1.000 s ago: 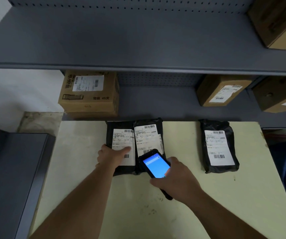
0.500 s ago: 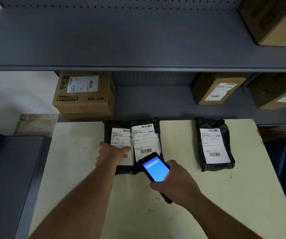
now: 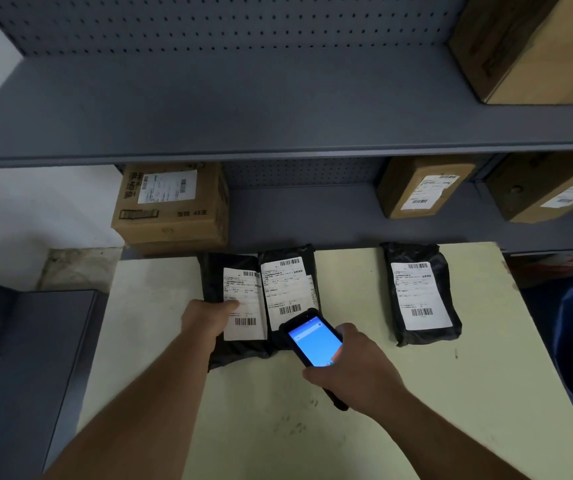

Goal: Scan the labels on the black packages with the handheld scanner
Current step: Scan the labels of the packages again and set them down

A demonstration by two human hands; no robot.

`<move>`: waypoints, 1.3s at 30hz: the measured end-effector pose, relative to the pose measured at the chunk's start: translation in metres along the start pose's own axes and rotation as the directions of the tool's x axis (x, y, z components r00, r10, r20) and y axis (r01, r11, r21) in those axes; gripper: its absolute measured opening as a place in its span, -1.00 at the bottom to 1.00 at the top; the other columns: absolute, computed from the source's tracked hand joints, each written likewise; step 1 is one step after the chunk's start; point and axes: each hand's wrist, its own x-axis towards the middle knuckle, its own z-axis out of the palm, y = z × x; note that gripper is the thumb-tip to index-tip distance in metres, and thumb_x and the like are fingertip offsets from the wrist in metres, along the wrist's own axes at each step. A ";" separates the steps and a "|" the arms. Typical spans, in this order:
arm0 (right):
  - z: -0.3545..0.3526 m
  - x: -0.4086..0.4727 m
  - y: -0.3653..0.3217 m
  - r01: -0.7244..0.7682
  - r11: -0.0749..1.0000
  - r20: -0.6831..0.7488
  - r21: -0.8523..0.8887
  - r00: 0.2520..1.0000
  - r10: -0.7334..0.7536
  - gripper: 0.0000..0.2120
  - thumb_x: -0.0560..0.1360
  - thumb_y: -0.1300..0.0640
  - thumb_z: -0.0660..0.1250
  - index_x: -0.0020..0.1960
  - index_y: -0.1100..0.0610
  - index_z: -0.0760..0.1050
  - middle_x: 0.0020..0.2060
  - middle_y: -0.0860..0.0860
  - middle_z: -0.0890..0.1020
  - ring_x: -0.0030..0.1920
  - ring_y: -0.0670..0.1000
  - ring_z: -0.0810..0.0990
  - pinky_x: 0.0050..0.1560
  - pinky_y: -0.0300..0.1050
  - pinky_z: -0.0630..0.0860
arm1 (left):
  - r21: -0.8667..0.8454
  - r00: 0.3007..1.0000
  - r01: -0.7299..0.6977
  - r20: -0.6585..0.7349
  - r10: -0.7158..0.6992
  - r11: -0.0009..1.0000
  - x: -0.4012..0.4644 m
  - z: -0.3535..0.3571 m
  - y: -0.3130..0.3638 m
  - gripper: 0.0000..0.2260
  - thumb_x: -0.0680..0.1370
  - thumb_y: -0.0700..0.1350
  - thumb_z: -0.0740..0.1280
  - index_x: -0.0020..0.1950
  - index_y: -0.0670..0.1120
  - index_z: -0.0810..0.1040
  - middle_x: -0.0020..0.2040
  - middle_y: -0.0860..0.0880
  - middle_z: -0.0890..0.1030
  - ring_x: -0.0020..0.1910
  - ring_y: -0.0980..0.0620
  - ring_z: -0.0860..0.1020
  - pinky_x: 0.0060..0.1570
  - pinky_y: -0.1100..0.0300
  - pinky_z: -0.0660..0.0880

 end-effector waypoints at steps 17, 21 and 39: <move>-0.005 -0.037 -0.019 0.103 0.995 -0.033 -0.013 0.994 -0.103 -0.47 0.32 -0.17 0.56 0.14 -0.04 0.38 -0.05 -0.10 0.58 -0.05 -0.03 0.64 -0.21 -0.10 0.52 | -0.283 0.986 -0.164 -0.014 0.167 0.945 -0.052 -0.053 0.013 -0.47 0.42 -0.06 0.64 0.32 -0.17 0.57 0.14 -0.16 0.74 0.06 -0.24 0.72 0.15 -0.21 0.67; -0.012 -0.047 -0.026 0.110 0.993 -0.046 -0.033 0.993 -0.112 -0.47 0.30 -0.18 0.55 0.12 -0.01 0.42 -0.05 -0.08 0.59 -0.06 -0.01 0.65 -0.15 -0.06 0.57 | -0.366 0.973 -0.211 0.007 0.229 0.906 -0.065 -0.058 0.028 -0.40 0.38 -0.06 0.66 0.35 -0.11 0.53 0.16 -0.14 0.74 0.06 -0.22 0.73 0.17 -0.25 0.66; -0.054 -0.065 -0.037 0.050 0.998 -0.025 0.042 0.999 -0.049 -0.49 0.28 -0.21 0.60 -0.01 0.06 0.47 -0.10 -0.05 0.60 -0.12 0.00 0.62 -0.20 -0.08 0.50 | -0.492 0.916 -0.310 0.075 0.394 0.814 -0.100 -0.033 0.057 -0.47 0.38 -0.15 0.68 0.22 0.01 0.49 0.20 -0.10 0.72 0.10 -0.18 0.73 0.18 -0.24 0.66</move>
